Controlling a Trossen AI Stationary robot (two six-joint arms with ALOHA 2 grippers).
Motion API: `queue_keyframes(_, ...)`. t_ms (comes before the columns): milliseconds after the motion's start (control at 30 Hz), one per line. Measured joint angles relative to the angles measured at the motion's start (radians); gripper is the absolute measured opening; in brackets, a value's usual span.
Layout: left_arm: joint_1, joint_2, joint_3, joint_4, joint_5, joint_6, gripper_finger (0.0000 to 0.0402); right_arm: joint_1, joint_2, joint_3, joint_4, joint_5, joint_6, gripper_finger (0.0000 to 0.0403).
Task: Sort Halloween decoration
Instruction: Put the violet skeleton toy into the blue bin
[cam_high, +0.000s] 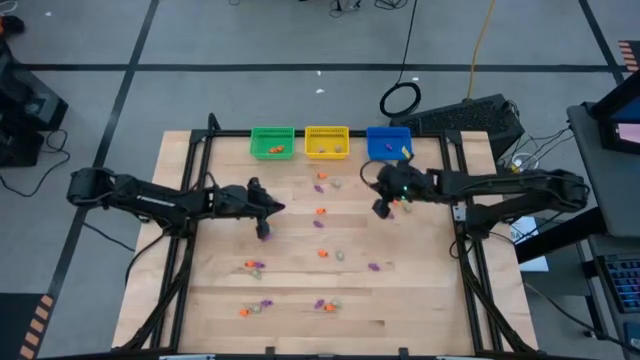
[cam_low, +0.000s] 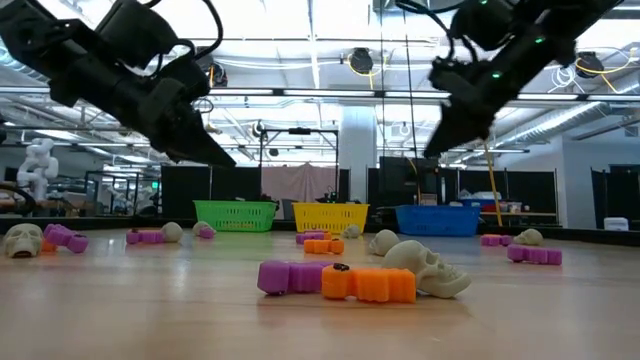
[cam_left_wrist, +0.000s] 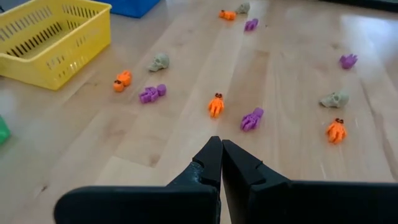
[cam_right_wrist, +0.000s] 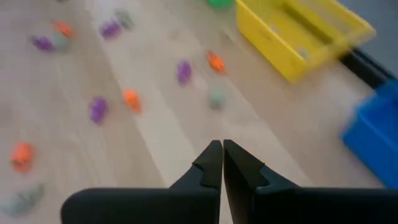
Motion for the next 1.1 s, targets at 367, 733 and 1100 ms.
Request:
queue_keyframes(367,-0.004,0.113,0.008,0.010,-0.009,-0.007,0.0012,0.173,0.057,0.000,-0.325,0.045,0.144,0.0050)
queue_keyframes(733,-0.008,0.174,0.008,0.055,0.017,-0.007,0.0012,0.136,0.252,0.000,-0.332,-0.034,0.109,0.0153)
queue_keyframes(1100,-0.011,0.174,0.008,0.121,0.048,0.002,0.0012,0.070,0.351,0.004,-0.285,-0.128,0.048,0.0068)
